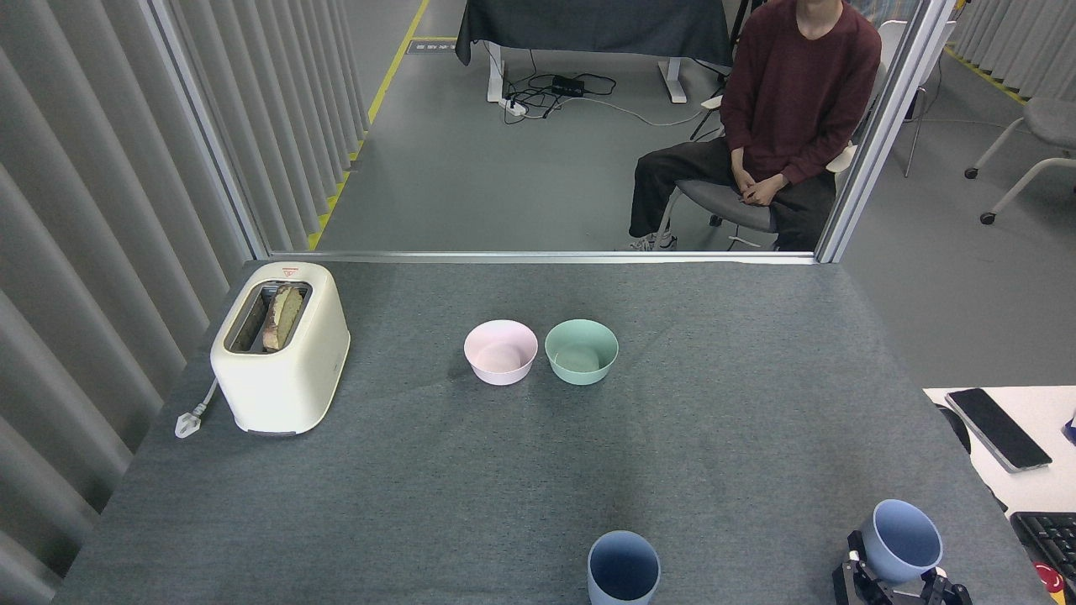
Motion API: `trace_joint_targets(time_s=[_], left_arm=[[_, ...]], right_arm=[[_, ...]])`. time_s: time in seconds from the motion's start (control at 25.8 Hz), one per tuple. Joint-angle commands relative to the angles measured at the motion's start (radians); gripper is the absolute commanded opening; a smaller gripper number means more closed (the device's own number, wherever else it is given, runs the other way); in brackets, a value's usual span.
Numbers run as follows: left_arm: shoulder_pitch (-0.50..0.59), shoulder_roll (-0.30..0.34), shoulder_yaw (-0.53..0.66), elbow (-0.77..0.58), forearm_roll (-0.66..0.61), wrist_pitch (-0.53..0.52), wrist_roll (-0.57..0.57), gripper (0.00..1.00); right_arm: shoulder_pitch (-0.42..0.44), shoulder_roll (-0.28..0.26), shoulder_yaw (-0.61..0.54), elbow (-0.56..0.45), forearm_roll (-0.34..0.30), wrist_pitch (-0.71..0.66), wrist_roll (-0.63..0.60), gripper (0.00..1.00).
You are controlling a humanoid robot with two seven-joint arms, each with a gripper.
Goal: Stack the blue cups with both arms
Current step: 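Grasp the second blue cup with the right gripper and lift it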
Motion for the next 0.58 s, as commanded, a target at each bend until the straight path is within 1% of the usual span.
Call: trace_joint_targets(time_s=[0.0, 0.08, 0.15, 0.19, 0.27, 0.31, 0.39, 0.46, 0.54], left_arm=[[-0.005, 0.001, 0.0, 0.001, 0.0, 0.0, 0.001, 1.0], [-0.008, 0.001, 0.0, 0.003, 0.0, 0.002, 0.001, 1.0], [-0.01, 0.0, -0.001, 0.003, 0.0, 0.002, 0.001, 1.0], [-0.01, -0.002, 0.0, 0.003, 0.0, 0.002, 0.001, 1.0], [-0.008, -0.003, -0.001, 0.003, 0.0, 0.002, 0.001, 1.0], [-0.008, -0.003, -0.001, 0.004, 0.0, 0.002, 0.003, 1.0], [-0.007, -0.005, -0.001, 0.01, 0.0, 0.002, 0.02, 1.0], [-0.005, -0.003, -0.001, 0.012, 0.0, 0.002, 0.023, 1.0], [-0.004, -0.003, -0.001, 0.012, 0.0, 0.002, 0.026, 1.0]], right_arm=[[0.006, 0.004, 0.028, -0.043, -0.002, -0.018, -0.013, 0.33], [0.061, 0.008, 0.055, -0.171, -0.008, -0.067, -0.014, 0.27], [0.158, 0.02, 0.071, -0.349, -0.011, -0.124, -0.014, 0.27], [0.21, 0.034, 0.085, -0.443, -0.011, -0.157, -0.013, 0.27], [0.285, 0.077, 0.155, -0.581, -0.005, -0.212, -0.003, 0.27], [0.302, 0.094, 0.209, -0.616, 0.001, -0.219, -0.003, 0.27], [0.307, 0.103, 0.302, -0.645, 0.04, -0.217, 0.0, 0.27], [0.301, 0.106, 0.336, -0.662, 0.072, -0.217, 0.007, 0.27], [0.294, 0.129, 0.341, -0.665, 0.093, -0.217, 0.024, 0.27]])
